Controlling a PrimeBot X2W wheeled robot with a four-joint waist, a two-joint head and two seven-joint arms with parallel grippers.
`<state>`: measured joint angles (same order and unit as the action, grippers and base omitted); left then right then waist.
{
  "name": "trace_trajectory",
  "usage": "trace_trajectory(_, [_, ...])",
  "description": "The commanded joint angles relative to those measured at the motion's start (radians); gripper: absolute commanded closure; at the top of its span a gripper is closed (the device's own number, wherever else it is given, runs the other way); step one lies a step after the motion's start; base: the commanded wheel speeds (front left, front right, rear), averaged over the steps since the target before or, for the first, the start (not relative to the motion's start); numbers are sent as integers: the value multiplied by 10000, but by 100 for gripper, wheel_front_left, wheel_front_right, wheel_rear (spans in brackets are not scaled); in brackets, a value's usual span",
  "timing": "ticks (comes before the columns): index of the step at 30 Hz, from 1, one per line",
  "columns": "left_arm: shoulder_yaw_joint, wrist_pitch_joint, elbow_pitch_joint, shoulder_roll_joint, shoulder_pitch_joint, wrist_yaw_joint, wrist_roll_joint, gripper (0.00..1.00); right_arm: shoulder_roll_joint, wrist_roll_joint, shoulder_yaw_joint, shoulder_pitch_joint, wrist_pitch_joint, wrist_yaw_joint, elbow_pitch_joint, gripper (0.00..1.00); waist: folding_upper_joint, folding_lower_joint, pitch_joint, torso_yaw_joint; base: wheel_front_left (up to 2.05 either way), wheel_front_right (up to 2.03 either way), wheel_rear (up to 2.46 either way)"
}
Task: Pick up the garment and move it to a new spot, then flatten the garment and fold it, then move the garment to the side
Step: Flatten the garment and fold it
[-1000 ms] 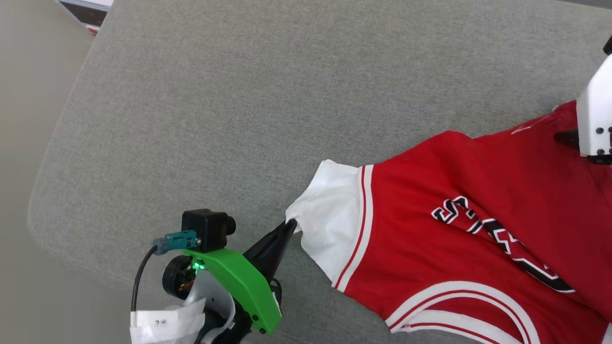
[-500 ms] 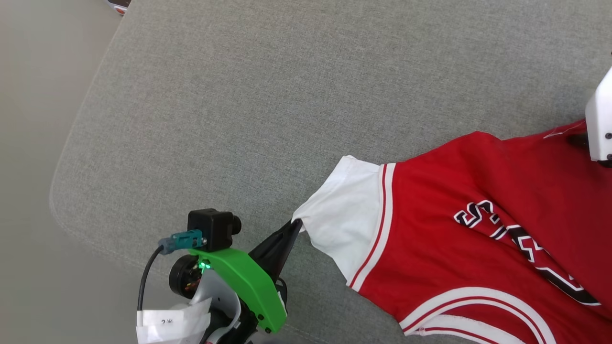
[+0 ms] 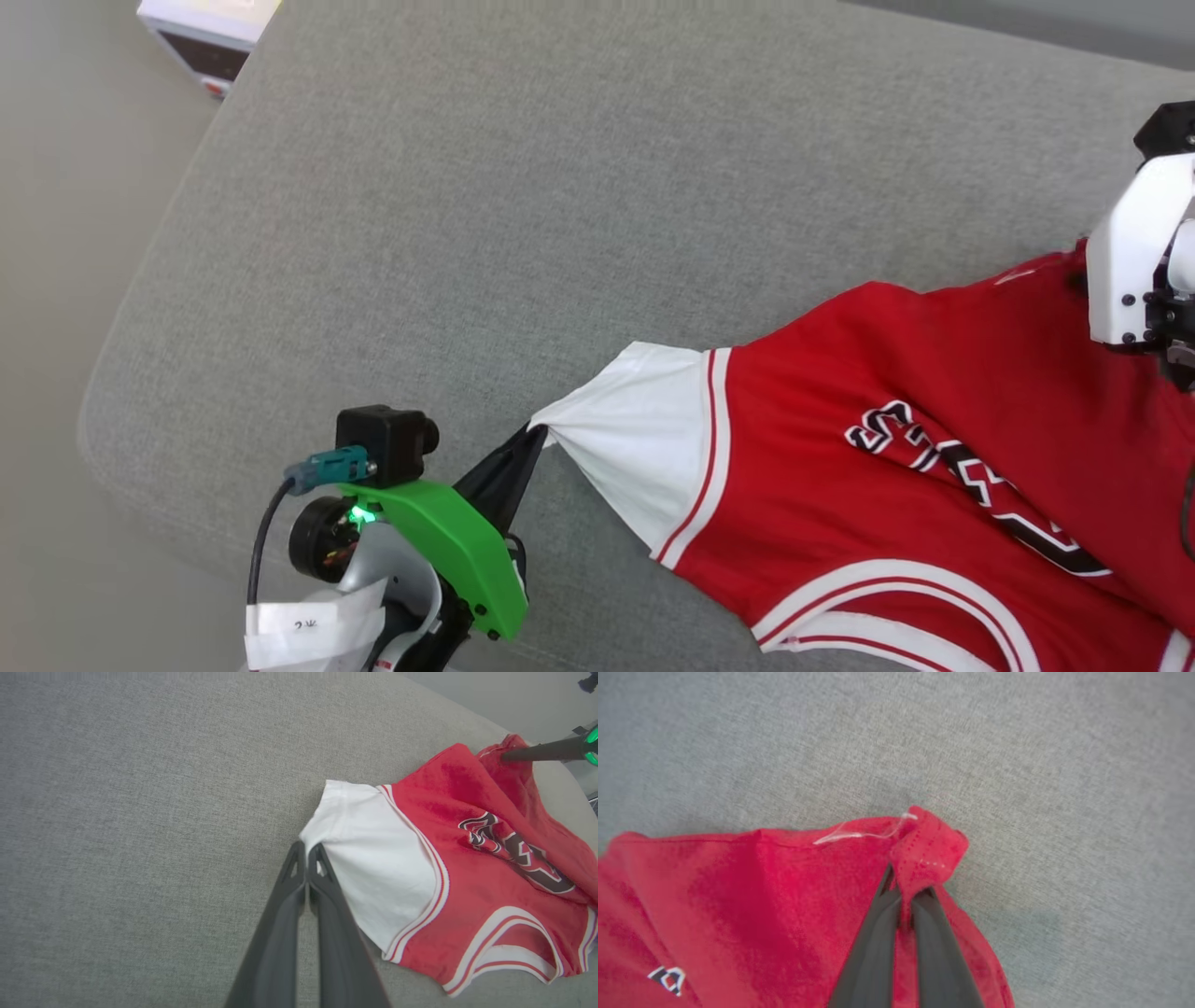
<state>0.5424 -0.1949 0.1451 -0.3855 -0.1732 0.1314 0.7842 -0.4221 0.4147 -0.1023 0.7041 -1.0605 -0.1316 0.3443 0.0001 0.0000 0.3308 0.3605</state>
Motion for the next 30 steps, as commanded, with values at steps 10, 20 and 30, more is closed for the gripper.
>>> trace_trajectory(10, [-938, 5, 703, -904, 239, 667, -78, 100, -298, 1022, 47, -430, 1841, 9, -961, 100, -1, 0, -1824, -1569, 0, 0, 0])
trace_trajectory(20, [-1824, -57, 1718, -1608, 97, 1185, -175, 100, -475, 1404, 431, -979, 3319, 9, -1975, 100, -1, 0, -2812, -2570, 0, 0, 0])
trace_trajectory(30, [-2758, 334, 2879, -2040, -925, 1324, -489, 100, -348, 1523, 1024, -1455, 4045, 9, -3358, 100, -1, 0, -3458, -3284, 0, 0, 0])
